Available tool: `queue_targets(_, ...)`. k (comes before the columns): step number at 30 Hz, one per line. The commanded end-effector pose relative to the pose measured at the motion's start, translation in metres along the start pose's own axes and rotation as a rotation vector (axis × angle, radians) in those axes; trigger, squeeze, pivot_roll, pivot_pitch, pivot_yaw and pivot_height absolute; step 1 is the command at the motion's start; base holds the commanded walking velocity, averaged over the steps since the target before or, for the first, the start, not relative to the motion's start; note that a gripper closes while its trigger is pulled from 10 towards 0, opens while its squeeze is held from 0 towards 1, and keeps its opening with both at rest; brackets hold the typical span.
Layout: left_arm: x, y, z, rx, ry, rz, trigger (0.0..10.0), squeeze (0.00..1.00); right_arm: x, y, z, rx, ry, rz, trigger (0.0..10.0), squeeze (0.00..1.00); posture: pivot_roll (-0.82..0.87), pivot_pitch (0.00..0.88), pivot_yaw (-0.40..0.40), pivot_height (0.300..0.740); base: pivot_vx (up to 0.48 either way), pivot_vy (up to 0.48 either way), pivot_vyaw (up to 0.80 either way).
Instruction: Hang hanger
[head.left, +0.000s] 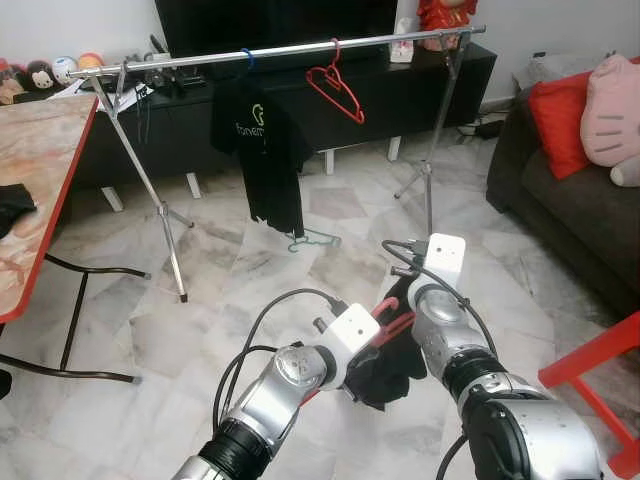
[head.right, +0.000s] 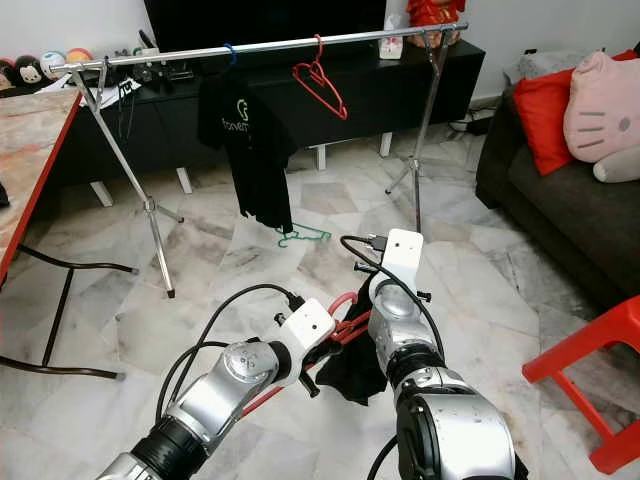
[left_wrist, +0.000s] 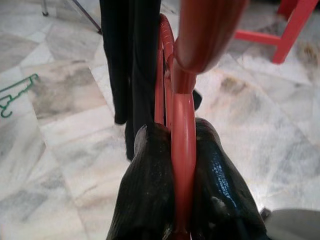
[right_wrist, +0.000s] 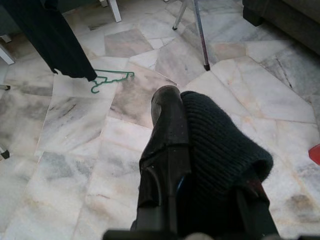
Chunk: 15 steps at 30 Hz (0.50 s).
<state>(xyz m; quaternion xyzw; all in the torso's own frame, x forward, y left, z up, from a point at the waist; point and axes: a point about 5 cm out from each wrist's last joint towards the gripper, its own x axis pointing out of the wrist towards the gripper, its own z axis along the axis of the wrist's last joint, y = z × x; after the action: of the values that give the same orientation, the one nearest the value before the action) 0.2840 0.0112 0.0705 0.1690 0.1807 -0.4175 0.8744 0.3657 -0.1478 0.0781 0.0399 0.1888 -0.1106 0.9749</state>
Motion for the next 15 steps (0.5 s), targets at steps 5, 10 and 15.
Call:
queue_targets(5,-0.002,-0.001,-0.012,0.074,0.086,-0.035,10.0,0.0,0.002,0.002,0.012,0.005,-0.029,0.005,10.0,0.0,-0.01,0.0,-0.001,0.74,0.0,0.0,0.0)
queue_targets(10,-0.002,0.004,-0.014,0.072,0.09,0.007,10.0,0.0,0.002,0.003,0.013,0.009,-0.031,0.005,10.0,0.0,-0.01,0.0,0.0,0.74,0.0,0.0,0.0)
queue_targets(15,-0.001,0.006,-0.008,0.055,0.058,0.032,10.0,0.0,0.001,0.005,0.012,0.009,-0.031,0.012,10.0,0.0,-0.01,0.0,0.001,0.74,0.0,0.0,0.0)
